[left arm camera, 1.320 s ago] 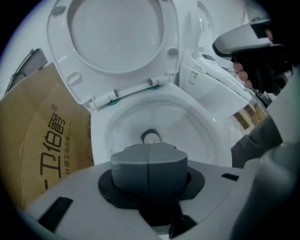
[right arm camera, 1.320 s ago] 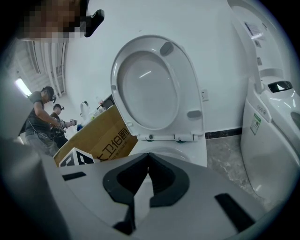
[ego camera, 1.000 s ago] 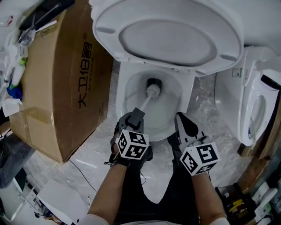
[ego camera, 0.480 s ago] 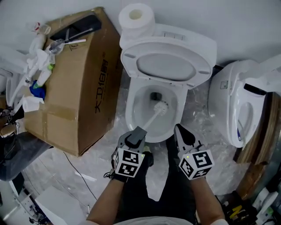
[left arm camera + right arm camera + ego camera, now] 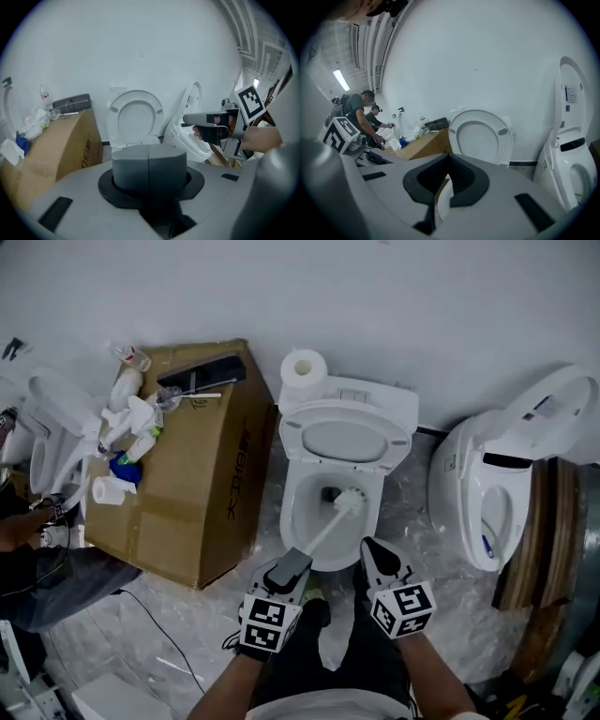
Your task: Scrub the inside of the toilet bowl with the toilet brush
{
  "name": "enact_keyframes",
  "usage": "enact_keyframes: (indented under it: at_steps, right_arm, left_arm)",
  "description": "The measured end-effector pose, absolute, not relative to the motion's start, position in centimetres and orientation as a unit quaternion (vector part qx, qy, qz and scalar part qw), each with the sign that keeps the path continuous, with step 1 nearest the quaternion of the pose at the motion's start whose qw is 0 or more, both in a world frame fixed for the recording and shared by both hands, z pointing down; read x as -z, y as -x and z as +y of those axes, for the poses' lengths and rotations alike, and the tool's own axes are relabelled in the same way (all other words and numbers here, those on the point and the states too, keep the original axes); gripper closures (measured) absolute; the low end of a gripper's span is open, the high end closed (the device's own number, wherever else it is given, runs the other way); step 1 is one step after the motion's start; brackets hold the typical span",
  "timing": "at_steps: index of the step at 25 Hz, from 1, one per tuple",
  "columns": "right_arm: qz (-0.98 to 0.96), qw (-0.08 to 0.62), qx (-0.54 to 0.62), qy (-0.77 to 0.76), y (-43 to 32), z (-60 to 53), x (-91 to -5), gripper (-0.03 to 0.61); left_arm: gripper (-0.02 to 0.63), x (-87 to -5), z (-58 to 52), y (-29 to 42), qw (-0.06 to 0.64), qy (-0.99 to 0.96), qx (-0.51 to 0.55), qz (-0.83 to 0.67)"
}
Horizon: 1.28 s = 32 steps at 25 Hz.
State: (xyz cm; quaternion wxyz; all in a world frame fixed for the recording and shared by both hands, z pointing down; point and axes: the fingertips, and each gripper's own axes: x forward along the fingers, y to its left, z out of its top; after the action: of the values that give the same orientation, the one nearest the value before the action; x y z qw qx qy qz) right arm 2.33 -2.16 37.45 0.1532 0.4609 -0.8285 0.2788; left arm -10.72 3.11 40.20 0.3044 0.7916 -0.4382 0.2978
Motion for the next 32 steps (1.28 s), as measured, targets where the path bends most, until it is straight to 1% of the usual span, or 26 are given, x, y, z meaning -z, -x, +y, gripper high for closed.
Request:
enact_keyframes:
  at_steps: [9, 16, 23, 32]
  right_arm:
    - [-0.85, 0.106, -0.234, -0.461, -1.1, -0.5, -25.5, 0.566]
    - [-0.869, 0.086, -0.192, -0.447, 0.4, 0.9, -17.0, 0.566]
    - [-0.876, 0.075, -0.168, -0.445, 1.1, 1.5, -13.1, 0.566]
    - [-0.886, 0.083, -0.147, -0.431, 2.3, 1.8, -9.6, 0.566]
  left_arm:
    - [0.462, -27.9, 4.2, 11.4, 0.275, -0.82, -0.217, -0.452]
    - [0.462, -19.2, 5.2, 12.4, 0.24, -0.836, -0.149, -0.471]
    - [0.462, -13.5, 4.1, 12.5, 0.204, -0.853, -0.081, -0.473]
    - [0.462, -8.9, 3.1, 12.4, 0.18, -0.862, -0.038, -0.472]
